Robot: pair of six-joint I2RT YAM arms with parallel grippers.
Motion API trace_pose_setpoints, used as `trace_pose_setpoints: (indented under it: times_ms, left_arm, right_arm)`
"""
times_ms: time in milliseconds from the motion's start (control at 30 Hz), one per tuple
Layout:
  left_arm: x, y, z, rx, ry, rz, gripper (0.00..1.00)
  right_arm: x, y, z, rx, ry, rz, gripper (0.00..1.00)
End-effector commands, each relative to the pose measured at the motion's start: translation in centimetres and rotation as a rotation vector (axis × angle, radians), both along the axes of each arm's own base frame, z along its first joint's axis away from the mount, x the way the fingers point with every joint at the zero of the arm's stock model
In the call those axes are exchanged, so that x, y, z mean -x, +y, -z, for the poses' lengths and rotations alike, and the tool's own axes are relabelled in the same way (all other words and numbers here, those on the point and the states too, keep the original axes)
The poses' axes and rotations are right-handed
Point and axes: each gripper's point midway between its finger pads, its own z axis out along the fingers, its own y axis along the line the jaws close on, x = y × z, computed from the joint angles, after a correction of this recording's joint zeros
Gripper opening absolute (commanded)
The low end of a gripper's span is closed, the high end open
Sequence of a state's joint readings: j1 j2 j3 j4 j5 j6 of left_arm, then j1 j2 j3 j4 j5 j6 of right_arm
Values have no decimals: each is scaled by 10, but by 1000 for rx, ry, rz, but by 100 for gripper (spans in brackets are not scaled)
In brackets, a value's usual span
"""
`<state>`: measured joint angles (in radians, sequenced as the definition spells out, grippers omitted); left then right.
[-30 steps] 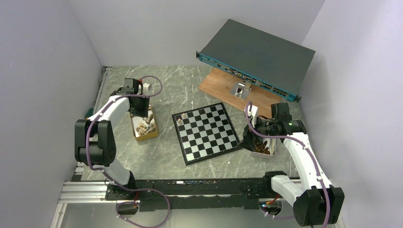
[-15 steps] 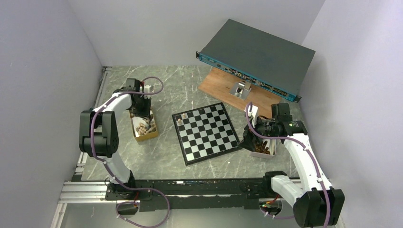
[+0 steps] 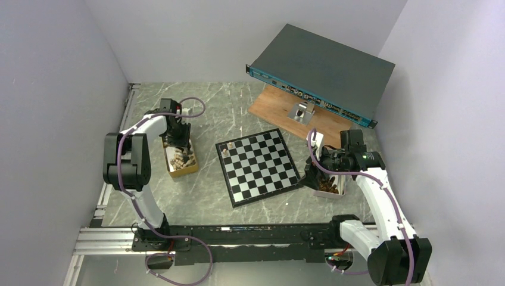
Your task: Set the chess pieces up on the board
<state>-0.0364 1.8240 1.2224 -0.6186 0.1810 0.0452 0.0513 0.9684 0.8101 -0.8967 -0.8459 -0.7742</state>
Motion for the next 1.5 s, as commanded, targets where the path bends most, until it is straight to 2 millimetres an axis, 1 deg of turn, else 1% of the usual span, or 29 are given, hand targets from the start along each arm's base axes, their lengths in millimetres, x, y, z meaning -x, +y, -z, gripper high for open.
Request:
trace_pose_setpoints:
  times_ms: [0,300,433,467,500,633,667,867,1033,1233,1367,1433,1467]
  left_arm:
    - [-3,6,1,-25,16,-18,34]
    - [0,16,8,-85,35,-59,39]
    - [1,17,12,-111,48,-68,37]
    - [1,17,12,-115,50,-67,35]
    - [1,17,13,-120,51,-65,31]
    - [1,18,9,-140,37,-66,9]
    - [1,19,7,-147,29,-67,7]
    - [2,18,-21,-149,-54,-70,0]
    - [8,19,-45,-145,-129,-66,0]
    - [19,18,-69,-136,-215,-40,0]
    - [25,10,-89,-89,-294,-9,0]
    - [29,-1,-101,-35,-355,28,0]
    - [33,-10,-107,13,-384,63,0]
  right_arm:
    - [-4,3,-8,-13,-46,-11,100]
    - [-3,3,-9,-16,-51,-14,100]
    - [-3,3,-10,-16,-55,-15,100]
    - [-3,3,-10,-16,-57,-15,100]
    - [-2,3,-10,-16,-57,-16,100]
    - [-2,3,-11,-18,-59,-17,100]
    - [-2,3,-11,-17,-58,-17,100]
    - [-2,3,-12,-18,-65,-18,100]
    - [-1,4,-13,-21,-68,-23,100]
    - [1,6,-14,-32,-69,-36,100]
    - [4,9,-16,-50,-74,-55,100]
    - [4,10,-17,-57,-75,-64,100]
    - [5,12,-18,-61,-76,-73,100]
